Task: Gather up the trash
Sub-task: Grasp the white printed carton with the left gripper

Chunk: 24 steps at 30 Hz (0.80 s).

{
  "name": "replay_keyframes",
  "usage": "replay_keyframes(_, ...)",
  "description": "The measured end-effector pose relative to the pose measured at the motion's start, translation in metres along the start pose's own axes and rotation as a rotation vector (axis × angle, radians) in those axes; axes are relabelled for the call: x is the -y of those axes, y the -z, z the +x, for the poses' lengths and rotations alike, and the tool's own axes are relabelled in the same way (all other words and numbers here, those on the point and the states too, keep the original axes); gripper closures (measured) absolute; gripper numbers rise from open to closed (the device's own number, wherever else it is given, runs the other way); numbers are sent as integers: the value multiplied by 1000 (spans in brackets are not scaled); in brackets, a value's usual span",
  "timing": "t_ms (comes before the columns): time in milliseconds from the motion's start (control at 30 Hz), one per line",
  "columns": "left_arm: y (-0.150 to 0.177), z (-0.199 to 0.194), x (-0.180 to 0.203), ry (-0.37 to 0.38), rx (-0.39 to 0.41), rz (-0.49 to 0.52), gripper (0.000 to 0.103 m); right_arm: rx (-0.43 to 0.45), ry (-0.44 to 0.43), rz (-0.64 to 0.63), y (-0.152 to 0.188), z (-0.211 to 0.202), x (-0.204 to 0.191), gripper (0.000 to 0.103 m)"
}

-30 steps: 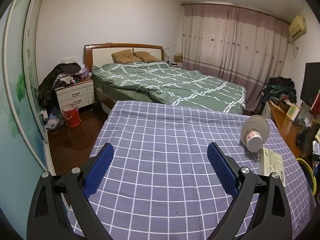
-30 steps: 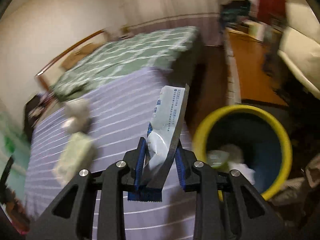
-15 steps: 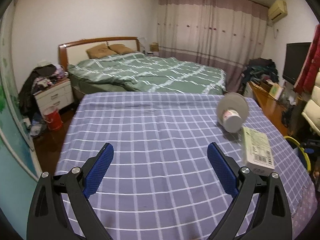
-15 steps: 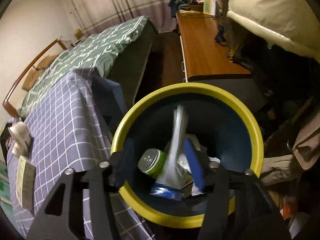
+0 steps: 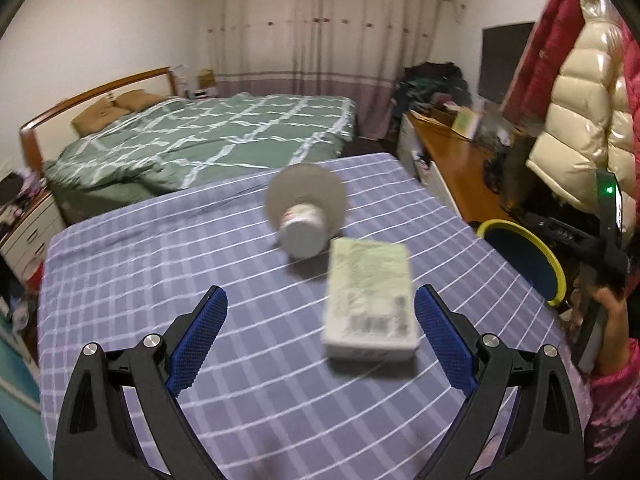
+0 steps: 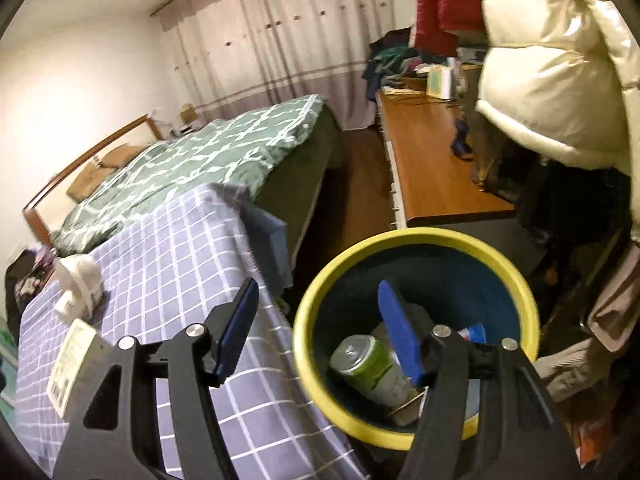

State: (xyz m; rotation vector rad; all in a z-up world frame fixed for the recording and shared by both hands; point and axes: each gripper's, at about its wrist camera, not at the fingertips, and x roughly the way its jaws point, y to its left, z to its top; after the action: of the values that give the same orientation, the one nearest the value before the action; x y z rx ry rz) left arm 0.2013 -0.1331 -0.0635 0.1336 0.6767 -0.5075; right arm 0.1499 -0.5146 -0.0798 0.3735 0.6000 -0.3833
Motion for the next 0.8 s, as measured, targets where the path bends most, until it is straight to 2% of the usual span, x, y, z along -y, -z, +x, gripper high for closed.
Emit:
replay_keyframes(100, -9, 28, 18, 44, -50, 12, 10, -1, -19, 19, -2, 1, 4, 43)
replay_keyframes(300, -8, 78, 39, 59, -172, 35, 10, -14, -52, 48, -1, 5, 9, 43)
replay_keyframes(667, -3, 118, 38, 19, -264, 22, 10, -25, -85, 48, -1, 7, 9, 43)
replay_keyframes(733, -1, 123, 38, 16, -281, 27, 12, -24, -86, 48, -1, 7, 9, 43)
replay_keyframes(800, 1, 128, 41, 8, -295, 36, 20, -24, -86, 48, -2, 7, 9, 43)
